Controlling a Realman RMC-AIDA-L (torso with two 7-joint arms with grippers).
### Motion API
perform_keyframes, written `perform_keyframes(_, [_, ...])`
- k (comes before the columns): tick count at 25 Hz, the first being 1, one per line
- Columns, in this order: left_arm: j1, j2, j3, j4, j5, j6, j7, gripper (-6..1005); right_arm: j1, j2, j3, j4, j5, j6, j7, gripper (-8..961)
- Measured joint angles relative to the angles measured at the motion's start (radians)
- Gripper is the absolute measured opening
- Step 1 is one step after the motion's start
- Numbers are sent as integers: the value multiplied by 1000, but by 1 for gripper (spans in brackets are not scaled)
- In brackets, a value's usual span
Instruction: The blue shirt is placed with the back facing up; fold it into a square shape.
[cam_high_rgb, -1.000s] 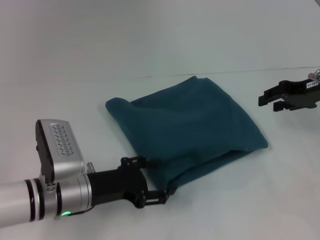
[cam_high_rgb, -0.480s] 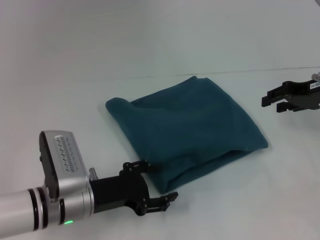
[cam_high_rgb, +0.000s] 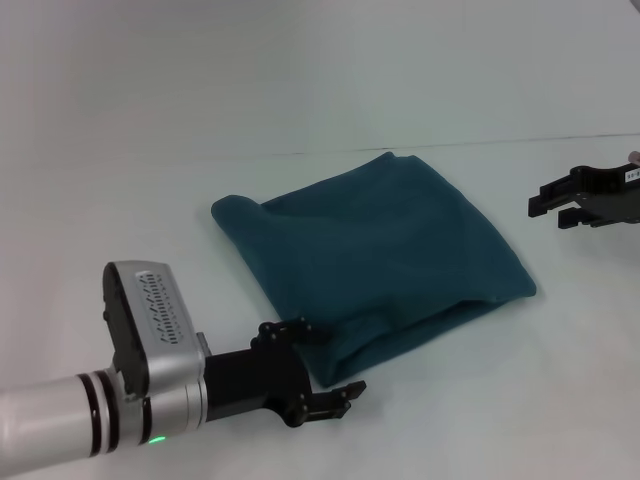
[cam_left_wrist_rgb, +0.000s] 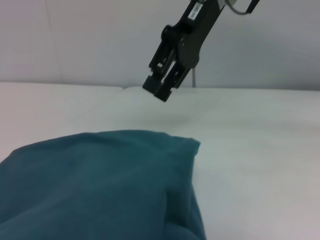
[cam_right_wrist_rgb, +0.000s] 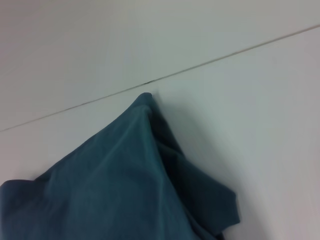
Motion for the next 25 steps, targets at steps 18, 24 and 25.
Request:
perform_keyframes(18, [-4, 0, 52, -1, -53, -89, 46, 706, -1, -1, 2, 0, 0, 3, 0, 522])
perform_keyframes(24, [6, 0, 68, 18, -53, -108, 53, 575, -1, -1, 2, 0, 0, 3, 0, 522])
perform_keyframes(25, [9, 0, 77, 24, -53, -115, 57, 535, -1, -1, 2, 0, 0, 3, 0, 522])
